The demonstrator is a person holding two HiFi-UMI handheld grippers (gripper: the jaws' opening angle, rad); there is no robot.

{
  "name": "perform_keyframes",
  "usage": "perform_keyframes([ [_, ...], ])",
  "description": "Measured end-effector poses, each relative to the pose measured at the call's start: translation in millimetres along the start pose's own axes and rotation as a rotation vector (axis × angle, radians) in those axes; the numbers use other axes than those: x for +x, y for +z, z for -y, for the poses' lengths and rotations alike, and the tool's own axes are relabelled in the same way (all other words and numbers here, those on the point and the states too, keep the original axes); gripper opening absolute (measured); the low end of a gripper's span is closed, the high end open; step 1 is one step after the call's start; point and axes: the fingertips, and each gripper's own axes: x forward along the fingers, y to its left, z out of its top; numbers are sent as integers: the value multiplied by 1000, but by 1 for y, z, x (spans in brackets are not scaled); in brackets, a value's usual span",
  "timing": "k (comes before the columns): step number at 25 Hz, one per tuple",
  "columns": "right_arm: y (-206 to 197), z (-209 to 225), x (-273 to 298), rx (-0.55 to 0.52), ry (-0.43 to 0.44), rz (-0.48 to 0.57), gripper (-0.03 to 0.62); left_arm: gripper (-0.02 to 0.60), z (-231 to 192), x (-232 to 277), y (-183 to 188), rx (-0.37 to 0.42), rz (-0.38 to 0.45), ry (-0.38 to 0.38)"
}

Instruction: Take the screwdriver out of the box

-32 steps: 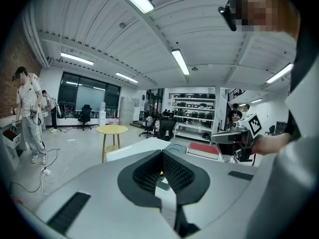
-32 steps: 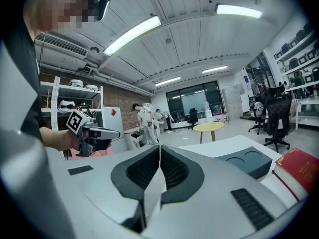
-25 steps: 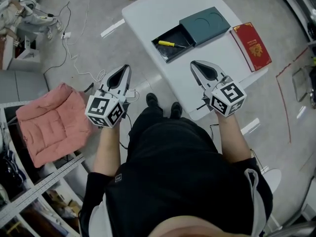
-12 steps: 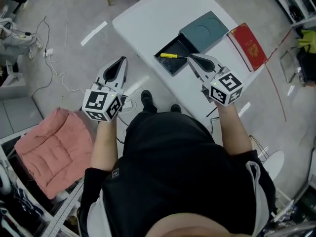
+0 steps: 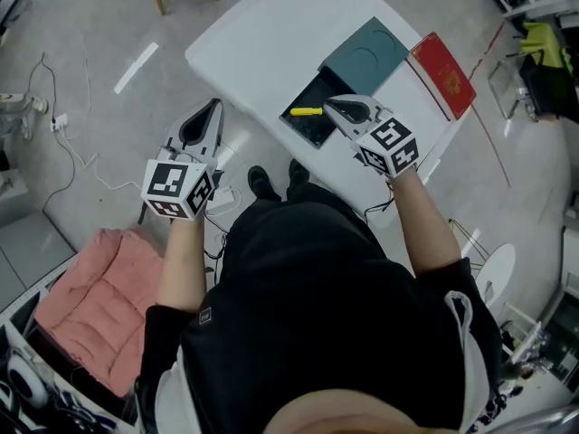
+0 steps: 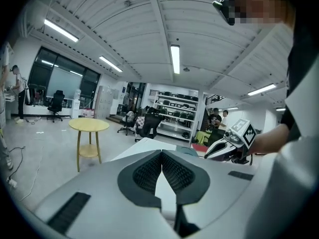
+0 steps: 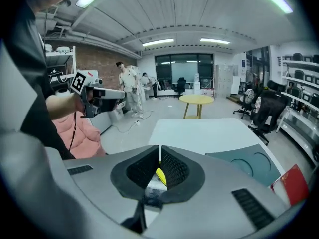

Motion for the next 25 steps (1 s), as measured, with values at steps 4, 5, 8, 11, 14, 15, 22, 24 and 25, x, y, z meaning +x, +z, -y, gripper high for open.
perform_keyframes([
  [4,-17,1,17,-88,41,-124,32,11,2,14,-9,-35,-15,-7],
  [5,-23,2,23,-110,49,-151,32,11,2,16,-13,-44,-19,-5],
  [8,-41,8,41,-158,75,-232,35,11,-2,22,-26,-65,-38,-2],
  [11,-62,11,57,-201,114,-325,130,11,-4,30,-37,-90,-48,1],
  [14,-80,11,71,-245,148,-388,137,11,-6,34,-45,-110,-51,5],
  [15,-84,11,75,-264,160,-407,137,11,-7,35,-47,-114,-52,5],
  [22,-122,10,94,-400,228,-577,150,11,-21,31,-61,-136,-74,28],
  [24,-128,12,97,-423,233,-605,150,11,-24,28,-63,-141,-77,37],
  [25,-129,13,98,-424,232,-613,150,11,-25,26,-64,-143,-79,40],
])
